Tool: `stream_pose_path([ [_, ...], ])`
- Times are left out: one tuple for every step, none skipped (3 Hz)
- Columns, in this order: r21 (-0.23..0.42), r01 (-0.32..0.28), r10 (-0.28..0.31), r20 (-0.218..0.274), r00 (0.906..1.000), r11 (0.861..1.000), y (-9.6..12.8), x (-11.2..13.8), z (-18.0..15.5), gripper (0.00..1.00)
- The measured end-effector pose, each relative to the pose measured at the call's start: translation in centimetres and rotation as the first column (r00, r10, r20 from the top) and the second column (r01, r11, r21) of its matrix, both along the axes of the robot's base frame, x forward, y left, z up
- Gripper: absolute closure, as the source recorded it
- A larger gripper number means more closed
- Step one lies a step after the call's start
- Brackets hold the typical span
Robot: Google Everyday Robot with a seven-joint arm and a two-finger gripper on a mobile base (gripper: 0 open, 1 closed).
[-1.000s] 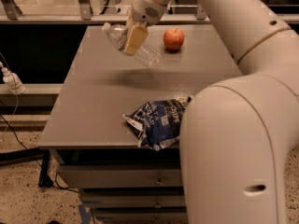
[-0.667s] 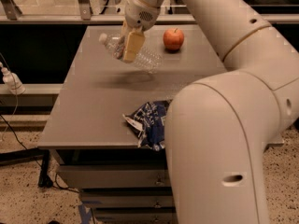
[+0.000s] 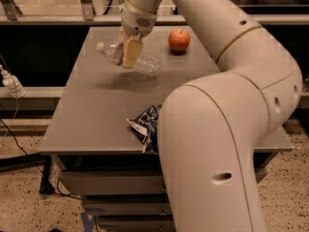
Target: Knock water bottle over
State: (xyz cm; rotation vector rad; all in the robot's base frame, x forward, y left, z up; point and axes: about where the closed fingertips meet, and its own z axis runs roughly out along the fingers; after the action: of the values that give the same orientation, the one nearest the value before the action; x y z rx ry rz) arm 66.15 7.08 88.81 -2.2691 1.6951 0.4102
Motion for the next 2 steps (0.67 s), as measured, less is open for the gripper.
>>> stream_pose_path([
  [0.008,-0.002,0.002,-0.006,1.0000,1.000,0.45,-0.16,-0.34,0.12],
  [0.016,-0.004,0.004,-0.013,0.9999,1.000,0.75,-0.46,-0.53,0.00],
])
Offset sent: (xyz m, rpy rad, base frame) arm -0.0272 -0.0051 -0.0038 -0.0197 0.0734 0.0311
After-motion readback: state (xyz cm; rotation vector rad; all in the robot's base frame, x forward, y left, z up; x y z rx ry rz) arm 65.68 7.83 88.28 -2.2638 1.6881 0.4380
